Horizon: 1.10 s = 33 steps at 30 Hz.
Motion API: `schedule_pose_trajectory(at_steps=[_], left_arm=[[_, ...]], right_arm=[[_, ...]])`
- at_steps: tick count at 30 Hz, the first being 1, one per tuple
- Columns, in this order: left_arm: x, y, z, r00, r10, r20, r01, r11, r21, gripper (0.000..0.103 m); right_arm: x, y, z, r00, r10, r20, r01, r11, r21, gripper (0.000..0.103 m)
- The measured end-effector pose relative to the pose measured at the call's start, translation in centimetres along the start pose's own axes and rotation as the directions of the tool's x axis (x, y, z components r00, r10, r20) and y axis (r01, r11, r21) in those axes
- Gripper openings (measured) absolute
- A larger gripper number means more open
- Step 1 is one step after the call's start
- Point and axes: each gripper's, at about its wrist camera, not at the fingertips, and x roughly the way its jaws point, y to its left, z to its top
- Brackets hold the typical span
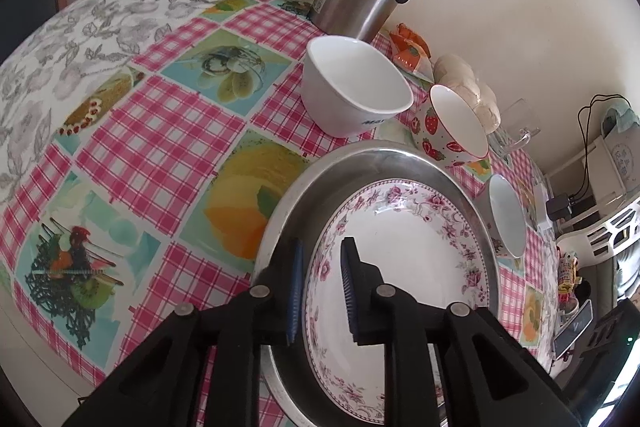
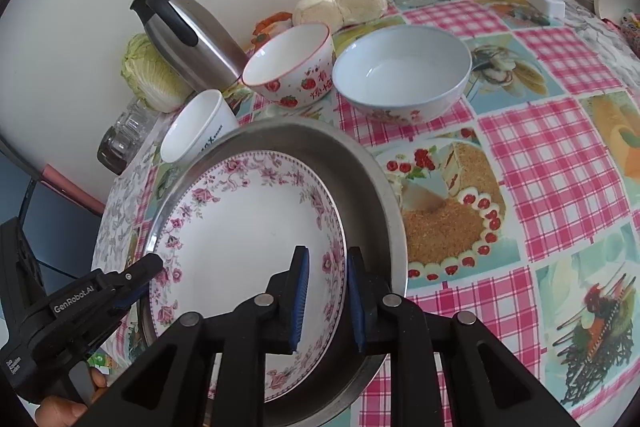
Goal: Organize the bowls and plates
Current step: 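Lower the floral-rimmed plate flat into the steel basin with both tools, then open both tools to release the plate inside the basin, then move both open tools toward the large red-rimmed white bowl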
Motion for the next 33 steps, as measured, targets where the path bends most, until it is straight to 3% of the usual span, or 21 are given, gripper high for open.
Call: schedule_pose_trajectory(at_steps=[8,13,16,21,26,28,33], left_arm=[[-1.0,-0.4,0.3,0.999,0.008,0.043,-0.009,1.0,0.023,0.026],[-2.3,-1.6,0.3,0.995,0.009,0.099,-0.016,0.997,0.07,0.053],[-2.6,-2.3,0.2,0.993,0.026,0.115,-0.038,0.994,0.106,0.066],[-2.3,-3.1,0.0,0.989,0.085,0.117,-0.102,0.983,0.153,0.078],[-1.9,-3.4,-0.3,0.982,0.147,0.117,-0.167,0.969,0.181,0.082],[-1.8,-3.3,-0.4,0.979,0.166,0.121,-0.187,0.965,0.186,0.092],[-1.7,-3.3,-0.4,0.967,0.213,0.142,-0.239,0.951,0.198,0.094]], right_arm=[[-1.7,-0.3,0.6,0.998,0.014,0.055,-0.014,1.0,0.011,0.028],[-3.1,0.4,0.9,0.994,0.026,0.109,-0.024,1.0,-0.012,0.028],[-3.6,0.9,0.9,0.991,0.009,0.135,-0.004,0.999,-0.038,0.043],[-3.6,0.9,0.9,0.99,-0.017,0.141,0.024,0.998,-0.05,0.068],[-3.4,0.2,0.9,0.989,-0.042,0.14,0.048,0.998,-0.037,0.082],[-3.4,0.0,0.9,0.989,-0.048,0.141,0.053,0.998,-0.032,0.086],[-3.4,-0.4,1.0,0.987,-0.065,0.148,0.069,0.997,-0.024,0.102]])
